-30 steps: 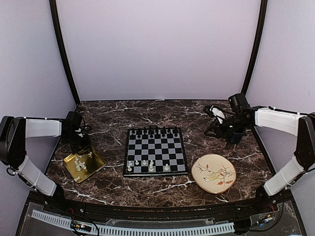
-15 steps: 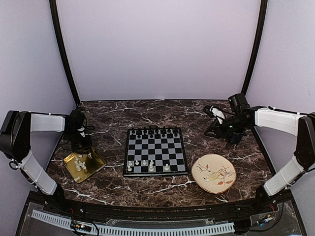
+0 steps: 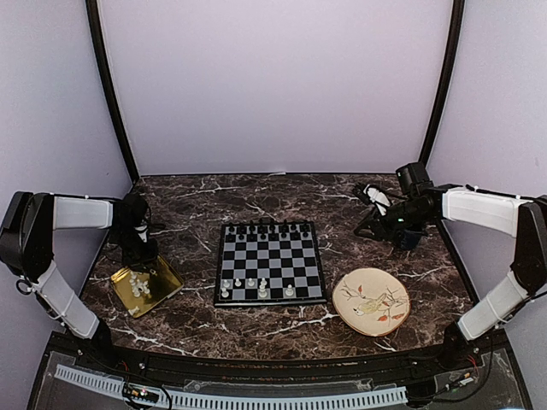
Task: Set up the chess pieces on the board
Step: Pick up the pawn from the storage box, then pass from the left arm to the right
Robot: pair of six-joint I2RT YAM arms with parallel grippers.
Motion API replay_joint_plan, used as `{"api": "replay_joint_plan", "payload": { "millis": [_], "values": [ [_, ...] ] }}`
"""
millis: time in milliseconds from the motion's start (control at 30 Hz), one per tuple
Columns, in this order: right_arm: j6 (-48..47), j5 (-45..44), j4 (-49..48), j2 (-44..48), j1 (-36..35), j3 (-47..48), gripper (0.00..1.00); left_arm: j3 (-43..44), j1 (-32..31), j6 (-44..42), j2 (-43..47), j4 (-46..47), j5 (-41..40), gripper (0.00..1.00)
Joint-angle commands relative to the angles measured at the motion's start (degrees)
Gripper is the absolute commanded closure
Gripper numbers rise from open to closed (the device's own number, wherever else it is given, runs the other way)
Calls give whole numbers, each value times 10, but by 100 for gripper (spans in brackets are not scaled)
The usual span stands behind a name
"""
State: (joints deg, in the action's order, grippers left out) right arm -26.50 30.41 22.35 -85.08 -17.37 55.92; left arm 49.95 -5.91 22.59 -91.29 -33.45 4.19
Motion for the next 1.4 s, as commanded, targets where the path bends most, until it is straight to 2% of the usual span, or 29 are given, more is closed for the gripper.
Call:
{"api": "replay_joint_plan", "payload": {
  "millis": [0,233,567,767,900,1100,1233,1367],
  "values": [
    [-3,1,-5,1,-5,13,68,13,-6,-12,-6,-42,-17,76],
    [-3,0,-4,1,-7,13,68,22,-15,-20,-12,-51,-30,77],
    [-2,-2,-4,2,-8,14,68,44,-20,-47,-27,-66,-26,91],
    [22,12,5,3,-8,37,68,64,-29,-74,23,-85,-25,95],
    [41,46,34,-2,-12,92,68,61,-74,-97,79,-46,30,96],
    [86,115,81,-57,-47,211,68,40,-166,-133,140,89,154,97],
    [171,185,77,-137,-74,278,68,16,-218,-152,166,200,222,96],
    [254,249,72,-229,-104,355,68,16,-260,-165,149,276,264,96]
  ]
}}
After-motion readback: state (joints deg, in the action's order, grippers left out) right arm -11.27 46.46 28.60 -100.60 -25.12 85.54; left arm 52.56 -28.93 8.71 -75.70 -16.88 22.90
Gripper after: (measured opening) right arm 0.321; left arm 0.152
